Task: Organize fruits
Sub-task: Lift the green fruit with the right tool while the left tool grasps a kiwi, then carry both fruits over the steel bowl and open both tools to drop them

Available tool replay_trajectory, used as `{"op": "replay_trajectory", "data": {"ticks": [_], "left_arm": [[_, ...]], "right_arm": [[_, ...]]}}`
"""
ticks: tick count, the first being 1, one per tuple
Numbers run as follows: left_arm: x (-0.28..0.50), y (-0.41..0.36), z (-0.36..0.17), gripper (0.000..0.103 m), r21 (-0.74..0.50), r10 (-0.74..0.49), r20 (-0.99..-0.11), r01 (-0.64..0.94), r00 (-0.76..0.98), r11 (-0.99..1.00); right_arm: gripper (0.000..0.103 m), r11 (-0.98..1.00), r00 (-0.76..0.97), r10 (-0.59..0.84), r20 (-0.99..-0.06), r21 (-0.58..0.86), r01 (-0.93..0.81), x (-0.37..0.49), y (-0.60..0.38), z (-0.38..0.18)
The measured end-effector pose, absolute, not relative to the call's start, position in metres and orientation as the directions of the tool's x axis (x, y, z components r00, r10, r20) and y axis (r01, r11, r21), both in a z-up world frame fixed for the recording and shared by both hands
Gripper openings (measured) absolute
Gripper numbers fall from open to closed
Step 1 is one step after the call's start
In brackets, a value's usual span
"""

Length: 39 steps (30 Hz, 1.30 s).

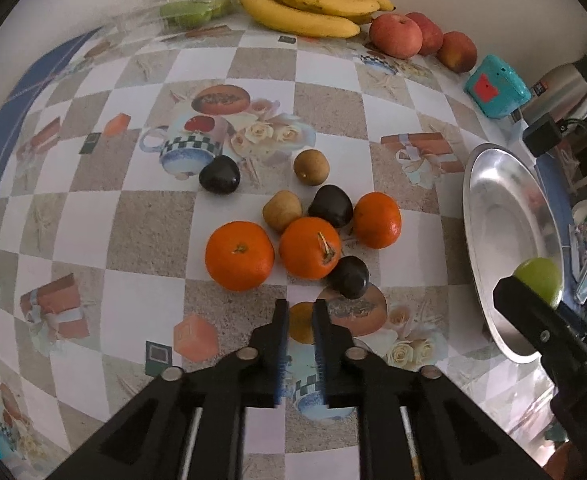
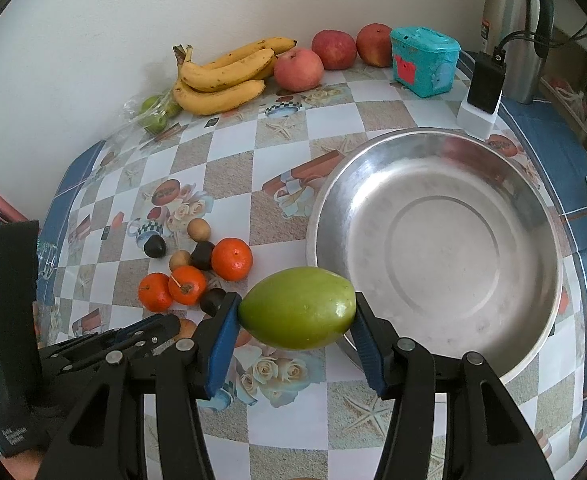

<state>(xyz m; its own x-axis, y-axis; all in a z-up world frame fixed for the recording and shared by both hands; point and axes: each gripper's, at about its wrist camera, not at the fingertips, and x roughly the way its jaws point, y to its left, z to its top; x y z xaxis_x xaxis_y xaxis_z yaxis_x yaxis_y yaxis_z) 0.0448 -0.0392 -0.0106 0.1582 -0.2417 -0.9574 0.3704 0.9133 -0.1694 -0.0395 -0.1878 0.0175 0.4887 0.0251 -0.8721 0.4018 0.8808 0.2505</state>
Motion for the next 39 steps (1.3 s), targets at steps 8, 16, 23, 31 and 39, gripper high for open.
{"op": "replay_trajectory", "data": {"ticks": [8,16,23,31,39], "left_arm": [[0.041,-0.047,-0.023,0.037,-0.161,-0.223,-0.968,0.391,0.119,0.906],[0.036,-0.053,-0.020,0.027,-0.164,-0.232,-0.965,0.408,0.124,0.898],[0.035,-0.049,0.010,0.027,-0.176,-0.288,-0.927,0.401,0.240,0.899],[0.030,-0.088,0.034,0.027,-0.225,-0.392,-0.885,0.506,0.252,0.833],[0.012,-0.162,0.035,0.027,-0.219,-0.451,-0.866,0.645,0.218,0.732]], "right_arm": [[0.056,0.883,0.483,0.028,-0.875,0.248,0.399,-0.039,-0.186,0.016],[0.056,0.881,0.483,0.030,-0.875,0.251,0.400,-0.039,-0.187,0.015],[0.056,0.856,0.492,0.028,-0.870,0.275,0.437,-0.044,-0.202,0.014],[0.056,0.776,0.443,-0.083,-0.893,0.221,0.590,-0.056,-0.248,0.005],[0.056,0.691,0.428,-0.124,-0.895,0.232,0.685,-0.065,-0.282,-0.004]]}}
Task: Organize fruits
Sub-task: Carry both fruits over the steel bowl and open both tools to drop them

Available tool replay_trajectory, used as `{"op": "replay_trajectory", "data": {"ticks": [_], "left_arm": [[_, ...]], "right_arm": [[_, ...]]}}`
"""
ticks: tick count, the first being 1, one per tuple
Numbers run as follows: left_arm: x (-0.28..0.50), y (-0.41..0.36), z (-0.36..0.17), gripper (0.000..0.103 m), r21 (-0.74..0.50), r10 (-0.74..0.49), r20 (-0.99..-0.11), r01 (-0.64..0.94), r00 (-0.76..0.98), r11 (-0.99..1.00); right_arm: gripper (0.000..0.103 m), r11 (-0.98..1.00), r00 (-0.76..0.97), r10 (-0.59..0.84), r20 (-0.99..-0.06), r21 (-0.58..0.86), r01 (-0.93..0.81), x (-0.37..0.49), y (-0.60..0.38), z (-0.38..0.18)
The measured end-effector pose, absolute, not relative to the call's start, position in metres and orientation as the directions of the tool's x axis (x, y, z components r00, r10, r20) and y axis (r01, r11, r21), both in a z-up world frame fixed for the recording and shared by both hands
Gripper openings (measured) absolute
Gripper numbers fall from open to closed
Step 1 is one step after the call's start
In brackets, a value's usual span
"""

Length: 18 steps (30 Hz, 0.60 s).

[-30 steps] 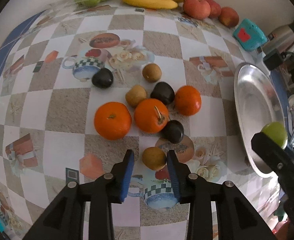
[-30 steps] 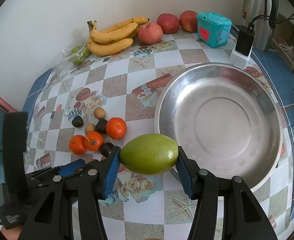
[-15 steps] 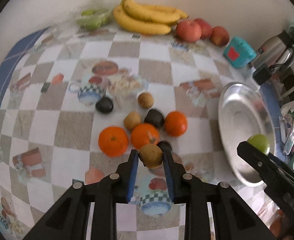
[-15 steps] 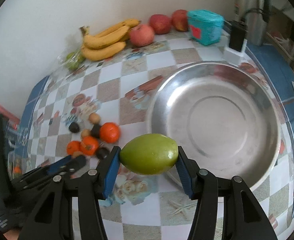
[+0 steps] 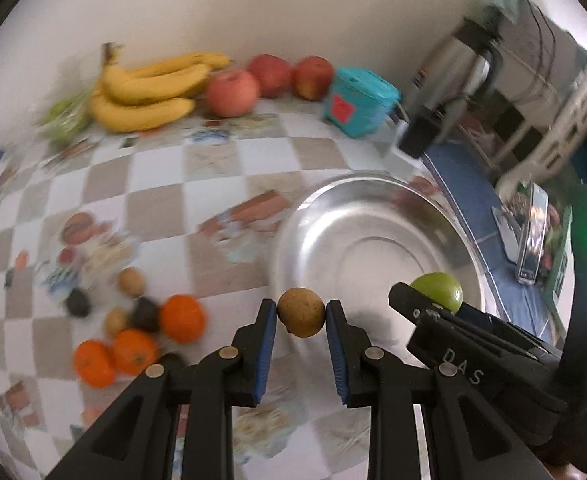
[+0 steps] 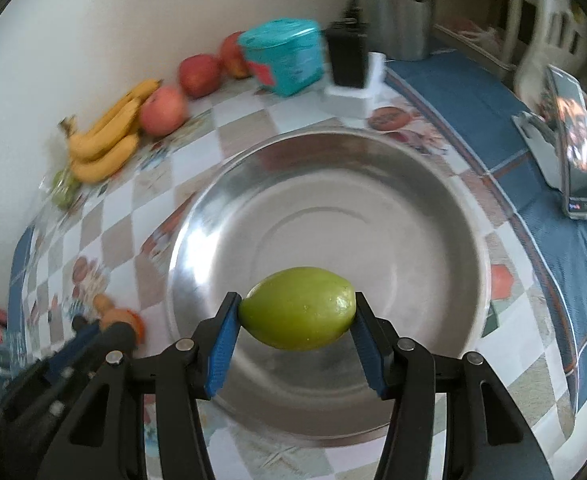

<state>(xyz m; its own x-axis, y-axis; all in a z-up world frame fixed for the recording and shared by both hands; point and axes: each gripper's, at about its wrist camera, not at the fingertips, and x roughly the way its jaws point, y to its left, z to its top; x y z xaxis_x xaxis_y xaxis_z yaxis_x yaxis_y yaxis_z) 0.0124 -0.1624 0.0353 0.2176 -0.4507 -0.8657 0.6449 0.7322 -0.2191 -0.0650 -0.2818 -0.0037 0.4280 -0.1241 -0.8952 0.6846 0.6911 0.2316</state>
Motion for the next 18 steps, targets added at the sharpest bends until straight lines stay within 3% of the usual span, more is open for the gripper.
{"op": "replay_trajectory", "data": {"ticks": [18], "left_arm": [[-0.002,-0.192,0.002,0.028,-0.168,-0.405,-0.894,0.693,0.193,0.701]], "right_arm": [[0.056,0.584,0.347,-0.145,-0.927,0.203,0.786,-0.081,-0.311,-0.029]]}}
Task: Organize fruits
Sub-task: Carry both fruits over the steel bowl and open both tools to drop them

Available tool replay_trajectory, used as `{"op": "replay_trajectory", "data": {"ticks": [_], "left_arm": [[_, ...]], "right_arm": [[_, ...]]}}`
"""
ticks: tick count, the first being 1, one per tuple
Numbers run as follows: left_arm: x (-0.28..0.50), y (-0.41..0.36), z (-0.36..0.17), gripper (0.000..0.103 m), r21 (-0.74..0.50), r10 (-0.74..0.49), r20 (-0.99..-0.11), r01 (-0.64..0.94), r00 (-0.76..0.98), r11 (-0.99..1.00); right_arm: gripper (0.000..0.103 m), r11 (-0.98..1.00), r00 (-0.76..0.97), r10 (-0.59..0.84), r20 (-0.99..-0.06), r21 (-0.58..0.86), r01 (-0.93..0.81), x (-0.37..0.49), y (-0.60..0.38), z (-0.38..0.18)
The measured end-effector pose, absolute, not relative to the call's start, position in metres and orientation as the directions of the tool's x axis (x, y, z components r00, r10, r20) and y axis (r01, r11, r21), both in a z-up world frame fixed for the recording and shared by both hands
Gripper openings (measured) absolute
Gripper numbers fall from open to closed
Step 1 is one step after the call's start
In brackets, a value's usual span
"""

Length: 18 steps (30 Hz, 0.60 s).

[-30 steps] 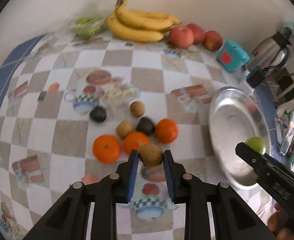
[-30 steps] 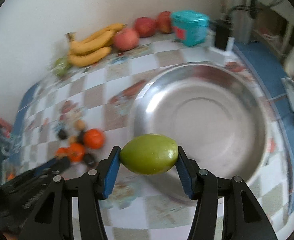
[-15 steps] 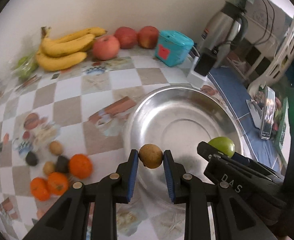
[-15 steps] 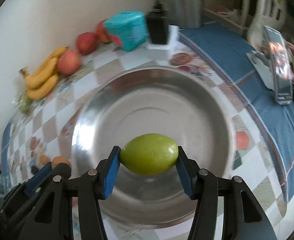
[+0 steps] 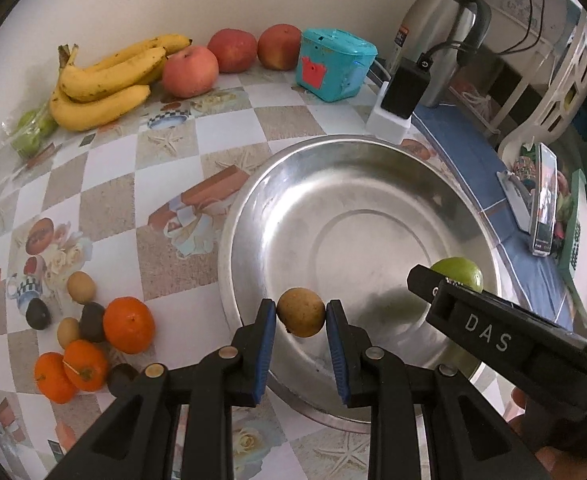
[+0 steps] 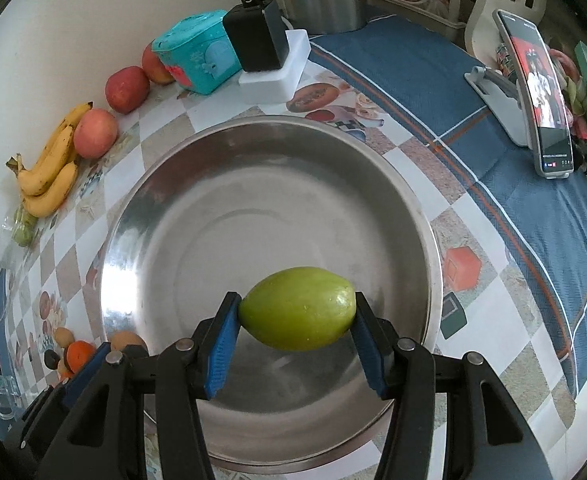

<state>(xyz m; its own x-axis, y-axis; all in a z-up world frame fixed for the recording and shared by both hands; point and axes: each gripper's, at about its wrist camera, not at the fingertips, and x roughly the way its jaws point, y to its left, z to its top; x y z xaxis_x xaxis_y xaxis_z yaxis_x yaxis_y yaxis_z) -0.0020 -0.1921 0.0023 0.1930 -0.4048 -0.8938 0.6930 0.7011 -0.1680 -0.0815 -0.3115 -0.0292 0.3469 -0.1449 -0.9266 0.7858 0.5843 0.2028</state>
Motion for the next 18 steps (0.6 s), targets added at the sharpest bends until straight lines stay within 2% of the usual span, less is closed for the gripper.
{"op": "replay_trajectory", "data": {"ticks": [3,4,6,7,11,14,18], "left_arm": [[-0.004,-0.191,0.005,0.029,-0.166,-0.408,-0.892,0.697,0.195,0.697],[-0.004,-0.191,0.006,0.030,-0.168,-0.408,-0.893,0.696,0.193,0.698],[-0.004,-0.190,0.008,0.030,-0.176,-0.413,-0.891,0.697,0.188,0.696],[-0.005,-0.190,0.009,0.032,-0.176,-0.414,-0.891,0.697,0.188,0.695],[-0.005,-0.185,0.016,0.052,-0.177,-0.421,-0.885,0.693,0.199,0.699],[-0.001,-0.177,0.021,0.053,-0.172,-0.414,-0.884,0.674,0.216,0.718],[0.009,-0.163,0.024,0.060,-0.145,-0.377,-0.891,0.630,0.252,0.763]], "right_arm": [[0.058,0.584,0.351,-0.153,-0.924,0.202,0.786,-0.080,-0.313,-0.028],[0.063,0.584,0.347,-0.162,-0.924,0.194,0.788,-0.080,-0.312,-0.027],[0.067,0.590,0.358,-0.174,-0.917,0.194,0.784,-0.081,-0.312,-0.022],[0.067,0.589,0.363,-0.178,-0.915,0.196,0.784,-0.082,-0.312,-0.020],[0.067,0.588,0.375,-0.193,-0.907,0.199,0.784,-0.083,-0.313,-0.013],[0.067,0.581,0.382,-0.206,-0.901,0.201,0.788,-0.085,-0.315,-0.008],[0.067,0.577,0.386,-0.217,-0.897,0.200,0.791,-0.089,-0.316,-0.005]]}}
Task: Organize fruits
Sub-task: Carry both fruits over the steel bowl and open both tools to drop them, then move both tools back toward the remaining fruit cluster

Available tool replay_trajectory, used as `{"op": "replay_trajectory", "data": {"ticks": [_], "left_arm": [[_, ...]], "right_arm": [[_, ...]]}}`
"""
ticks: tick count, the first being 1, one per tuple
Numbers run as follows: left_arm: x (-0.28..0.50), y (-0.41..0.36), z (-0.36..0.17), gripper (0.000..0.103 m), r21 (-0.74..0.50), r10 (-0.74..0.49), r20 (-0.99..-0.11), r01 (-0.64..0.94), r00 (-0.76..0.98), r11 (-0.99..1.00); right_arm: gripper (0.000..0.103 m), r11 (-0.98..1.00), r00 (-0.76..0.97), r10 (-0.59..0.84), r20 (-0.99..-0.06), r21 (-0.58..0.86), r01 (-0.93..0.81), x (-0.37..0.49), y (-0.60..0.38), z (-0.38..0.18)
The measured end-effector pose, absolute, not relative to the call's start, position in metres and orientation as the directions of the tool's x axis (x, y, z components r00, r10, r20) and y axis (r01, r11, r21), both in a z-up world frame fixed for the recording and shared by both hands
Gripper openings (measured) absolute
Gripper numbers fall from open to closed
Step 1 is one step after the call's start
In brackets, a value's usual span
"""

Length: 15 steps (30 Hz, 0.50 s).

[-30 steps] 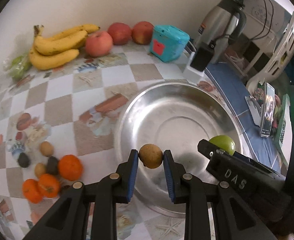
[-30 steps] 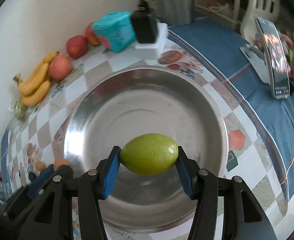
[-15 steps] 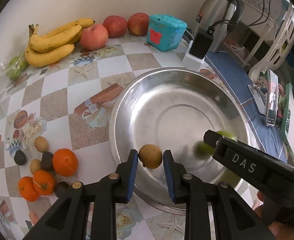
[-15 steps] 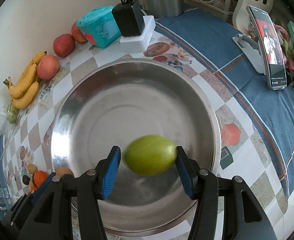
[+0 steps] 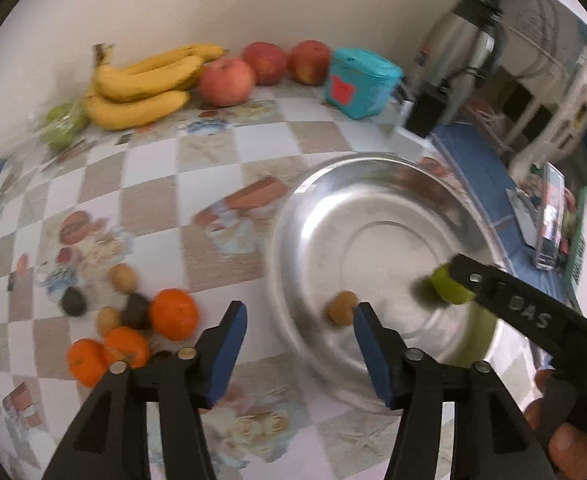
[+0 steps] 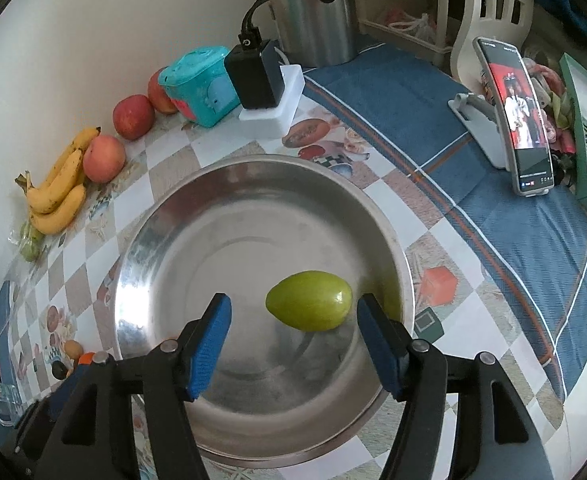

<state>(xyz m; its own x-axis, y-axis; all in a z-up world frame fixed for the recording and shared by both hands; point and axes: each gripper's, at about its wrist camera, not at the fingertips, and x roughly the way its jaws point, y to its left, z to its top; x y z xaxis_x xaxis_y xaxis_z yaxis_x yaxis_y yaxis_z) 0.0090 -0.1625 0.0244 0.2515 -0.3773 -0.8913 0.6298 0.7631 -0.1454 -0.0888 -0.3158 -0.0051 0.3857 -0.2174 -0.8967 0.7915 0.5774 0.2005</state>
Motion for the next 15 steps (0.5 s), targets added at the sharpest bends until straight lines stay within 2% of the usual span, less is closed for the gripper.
{"op": "replay_trajectory", "data": {"ticks": [15], "left_arm": [[0.055,-0.071,0.029,0.063,-0.098,-0.216,-0.917,0.336,0.335,0.937]], "right_arm": [[0.066,0.701,0.418,-0.204,-0.885,0.166,0.694,-0.077,-0.276,0.010]]}}
